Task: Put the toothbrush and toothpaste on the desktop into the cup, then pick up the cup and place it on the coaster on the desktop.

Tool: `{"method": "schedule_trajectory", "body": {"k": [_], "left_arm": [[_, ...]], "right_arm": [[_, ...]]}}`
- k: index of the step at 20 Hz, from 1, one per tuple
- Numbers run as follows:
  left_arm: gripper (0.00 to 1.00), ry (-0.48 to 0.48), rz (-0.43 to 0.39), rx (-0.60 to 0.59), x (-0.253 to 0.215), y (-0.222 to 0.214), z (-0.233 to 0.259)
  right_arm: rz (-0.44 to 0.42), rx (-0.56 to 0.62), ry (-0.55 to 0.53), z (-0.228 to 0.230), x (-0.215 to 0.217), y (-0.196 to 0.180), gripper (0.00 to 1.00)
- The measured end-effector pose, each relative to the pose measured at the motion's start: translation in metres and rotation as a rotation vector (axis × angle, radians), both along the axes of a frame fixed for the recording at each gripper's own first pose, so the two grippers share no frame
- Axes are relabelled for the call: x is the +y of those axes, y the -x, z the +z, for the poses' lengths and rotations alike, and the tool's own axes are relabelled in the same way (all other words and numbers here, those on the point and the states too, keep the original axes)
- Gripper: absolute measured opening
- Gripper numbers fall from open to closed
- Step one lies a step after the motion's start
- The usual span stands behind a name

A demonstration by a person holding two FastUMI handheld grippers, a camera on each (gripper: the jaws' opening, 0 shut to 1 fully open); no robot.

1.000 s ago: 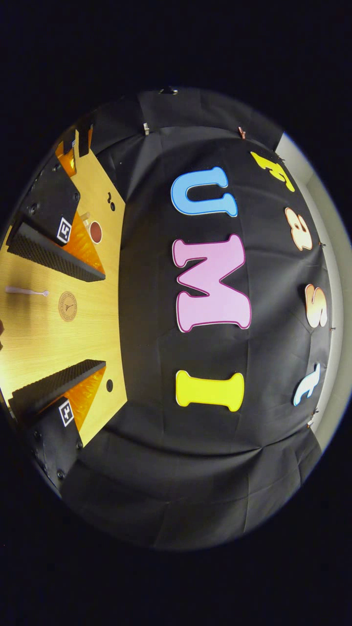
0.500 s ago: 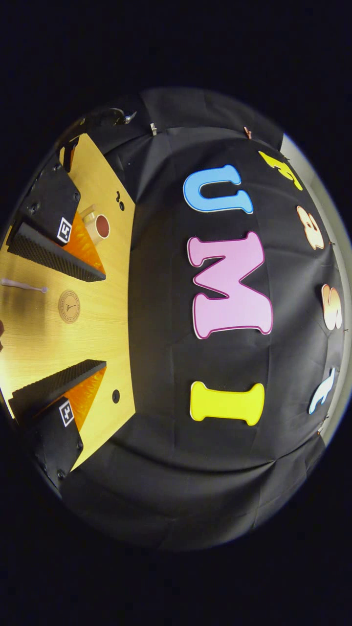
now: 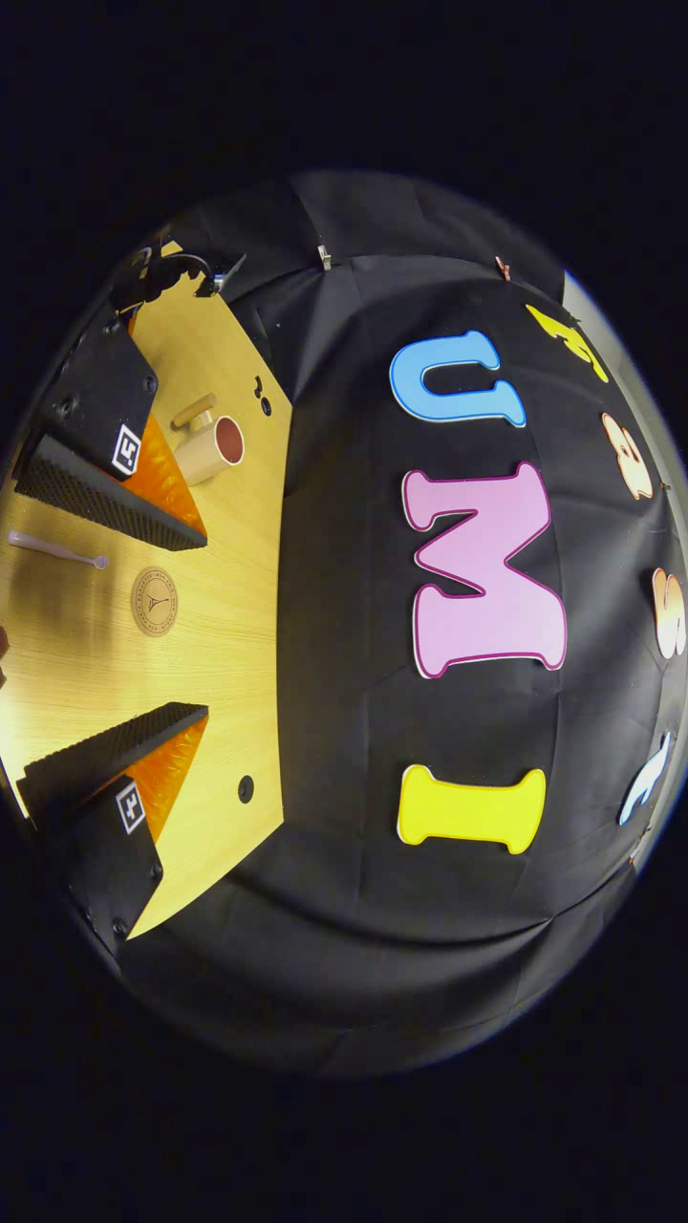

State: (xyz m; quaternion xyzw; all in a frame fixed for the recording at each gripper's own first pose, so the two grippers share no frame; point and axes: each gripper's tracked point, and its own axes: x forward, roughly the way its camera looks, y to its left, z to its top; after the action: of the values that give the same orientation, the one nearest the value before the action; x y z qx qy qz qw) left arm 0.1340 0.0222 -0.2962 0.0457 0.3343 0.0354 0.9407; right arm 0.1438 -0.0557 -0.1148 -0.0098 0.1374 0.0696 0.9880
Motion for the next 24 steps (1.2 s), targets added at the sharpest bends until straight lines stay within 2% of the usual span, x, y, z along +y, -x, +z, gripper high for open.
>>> {"method": "schedule_trajectory", "body": {"k": [5, 6, 7, 9, 10, 12, 13, 14, 15, 17, 18, 20, 24], "left_arm": [[0.88, -0.005, -0.02, 0.02, -0.009, -0.003, -0.005], [0.82, -0.01, -0.028, 0.023, -0.011, -0.003, -0.005], [0.82, -0.013, -0.036, 0.025, -0.014, -0.003, -0.007], [0.65, -0.03, -0.055, 0.015, -0.021, -0.004, -0.006], [0.46, -0.038, -0.059, 0.004, -0.023, -0.004, -0.009], [0.38, -0.068, -0.062, 0.001, -0.024, -0.002, -0.008], [0.37, -0.079, -0.068, 0.007, -0.025, -0.002, -0.007], [0.4, -0.082, -0.07, 0.016, -0.026, -0.002, -0.007], [0.34, -0.078, -0.075, 0.023, -0.027, -0.002, -0.006], [0.34, -0.074, -0.076, 0.035, -0.027, -0.001, -0.007], [0.27, -0.083, -0.069, 0.049, -0.026, 0.001, -0.006], [0.23, -0.106, -0.056, 0.066, -0.023, 0.009, -0.005], [0.22, -0.085, -0.076, 0.049, -0.029, 0.028, 0.004]], "right_arm": [[0.008, 0.043, 0.001, -0.02, 0.0, 0.007, 0.99], [0.01, 0.053, -0.001, -0.024, 0.001, 0.009, 0.99], [0.013, 0.064, -0.004, -0.027, 0.002, 0.01, 0.98], [0.027, 0.081, -0.012, -0.036, 0.007, 0.013, 0.99], [0.037, 0.09, -0.011, -0.04, 0.009, 0.014, 0.99], [0.06, 0.108, 0.0, -0.048, 0.016, 0.019, 0.99], [0.069, 0.118, 0.007, -0.052, 0.018, 0.021, 0.99], [0.074, 0.131, 0.012, -0.057, 0.019, 0.023, 0.99], [0.076, 0.15, 0.017, -0.063, 0.021, 0.025, 0.99], [0.076, 0.194, 0.023, -0.076, 0.022, 0.029, 0.99], [0.074, 0.216, 0.022, -0.081, 0.023, 0.031, 0.99], [0.069, 0.254, 0.008, -0.091, 0.024, 0.034, 0.99], [0.062, 0.32, 0.018, -0.113, 0.029, 0.036, 0.99]]}}
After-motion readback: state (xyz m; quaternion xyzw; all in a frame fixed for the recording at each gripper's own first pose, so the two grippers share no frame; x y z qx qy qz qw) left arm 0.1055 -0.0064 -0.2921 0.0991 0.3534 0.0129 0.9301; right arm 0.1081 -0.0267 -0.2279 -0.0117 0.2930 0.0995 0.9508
